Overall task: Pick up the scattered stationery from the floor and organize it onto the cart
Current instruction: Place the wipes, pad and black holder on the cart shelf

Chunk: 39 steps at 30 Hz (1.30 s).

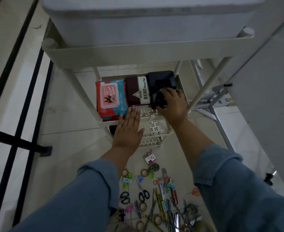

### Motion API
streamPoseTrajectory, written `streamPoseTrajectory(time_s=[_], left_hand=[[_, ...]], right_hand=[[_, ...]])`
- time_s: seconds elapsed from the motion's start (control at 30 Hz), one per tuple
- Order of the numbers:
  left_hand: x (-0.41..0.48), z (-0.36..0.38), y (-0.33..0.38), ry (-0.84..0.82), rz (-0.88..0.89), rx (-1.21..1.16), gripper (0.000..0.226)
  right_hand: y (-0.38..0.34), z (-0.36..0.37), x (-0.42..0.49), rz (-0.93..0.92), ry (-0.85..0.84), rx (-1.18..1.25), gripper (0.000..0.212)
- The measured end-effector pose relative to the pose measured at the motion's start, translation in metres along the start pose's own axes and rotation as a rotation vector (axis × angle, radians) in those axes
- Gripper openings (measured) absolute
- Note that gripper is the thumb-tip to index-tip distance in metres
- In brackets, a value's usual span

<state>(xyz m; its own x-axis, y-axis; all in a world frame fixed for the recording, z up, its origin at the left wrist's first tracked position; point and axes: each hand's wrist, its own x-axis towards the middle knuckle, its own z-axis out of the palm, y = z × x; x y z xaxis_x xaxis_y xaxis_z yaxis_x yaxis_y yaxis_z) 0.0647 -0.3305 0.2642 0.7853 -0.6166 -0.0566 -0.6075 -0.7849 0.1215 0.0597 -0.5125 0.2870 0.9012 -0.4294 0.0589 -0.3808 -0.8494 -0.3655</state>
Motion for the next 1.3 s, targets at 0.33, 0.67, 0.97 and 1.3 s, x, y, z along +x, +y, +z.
streamPoseTrajectory(time_s=[0.33,0.67,0.97,1.3], left_hand=[[0.000,0.006,-0.001,0.008,0.019,0.000,0.071],[0.002,0.009,-0.001,0.000,-0.014,0.021,0.067],[0.001,0.009,-0.002,0.033,0.019,0.035,0.068],[-0.012,0.005,-0.002,-0.029,-0.015,0.019,0.062]], right_hand=[[0.001,-0.003,0.010,-0.029,0.032,0.069,0.042],[-0.012,0.007,0.010,0.129,0.085,0.168,0.049],[-0.009,0.012,0.013,0.138,0.065,0.246,0.049],[0.005,0.012,-0.037,-0.080,0.105,0.199,0.052]])
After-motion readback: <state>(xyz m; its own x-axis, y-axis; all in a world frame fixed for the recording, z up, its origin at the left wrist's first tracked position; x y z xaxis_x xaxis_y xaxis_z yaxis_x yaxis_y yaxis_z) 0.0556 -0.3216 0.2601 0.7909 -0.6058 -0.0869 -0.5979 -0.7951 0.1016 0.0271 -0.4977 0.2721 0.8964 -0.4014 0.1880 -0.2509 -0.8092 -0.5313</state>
